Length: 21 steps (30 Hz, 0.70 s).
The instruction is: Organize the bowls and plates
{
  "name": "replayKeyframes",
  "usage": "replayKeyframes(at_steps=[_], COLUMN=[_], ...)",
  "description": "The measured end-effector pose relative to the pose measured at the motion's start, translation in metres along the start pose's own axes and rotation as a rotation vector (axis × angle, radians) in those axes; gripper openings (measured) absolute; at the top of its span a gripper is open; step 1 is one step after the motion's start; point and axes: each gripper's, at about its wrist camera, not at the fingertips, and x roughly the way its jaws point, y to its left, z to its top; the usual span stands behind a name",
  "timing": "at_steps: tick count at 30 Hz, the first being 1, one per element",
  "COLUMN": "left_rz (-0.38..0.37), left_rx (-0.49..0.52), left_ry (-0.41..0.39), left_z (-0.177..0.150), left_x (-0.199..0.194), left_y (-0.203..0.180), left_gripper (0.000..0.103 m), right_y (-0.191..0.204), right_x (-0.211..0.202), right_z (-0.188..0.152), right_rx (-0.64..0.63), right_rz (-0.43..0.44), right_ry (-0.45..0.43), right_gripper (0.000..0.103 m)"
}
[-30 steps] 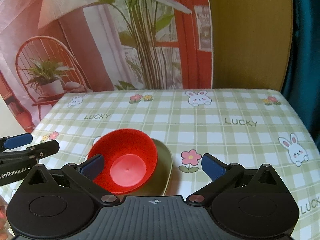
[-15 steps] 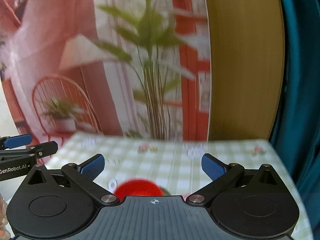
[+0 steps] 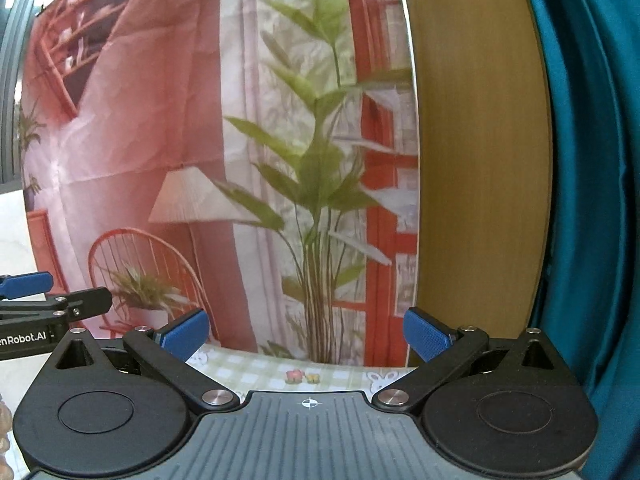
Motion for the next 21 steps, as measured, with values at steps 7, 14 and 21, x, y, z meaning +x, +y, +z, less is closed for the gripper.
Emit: replayKeyframes(at_steps=[7, 14, 21], left_rz=[0.001, 0.008, 0.015], left_rx=[-0.003, -0.003, 0.002], left_ry=[-0.026, -0.033, -0.032], left_z=[0.006, 0.006, 0.005], left_x=[-0.014, -0.02, -0.021], left_y=[0.002, 0.0, -0.001], left_gripper=[0.09, 0.09, 0.09], right_y=[0.001, 0.0, 0.0], right_x=[-0.014, -0.017, -0.017], right_z=[0.005, 0.005, 0.005], right_rx=[0.009, 0.01, 0.011], right_rz=[-0.002, -0.002, -0.003], right_ry=[-0.026, -0.03, -0.029], right_gripper=[0.103, 0.103, 0.103])
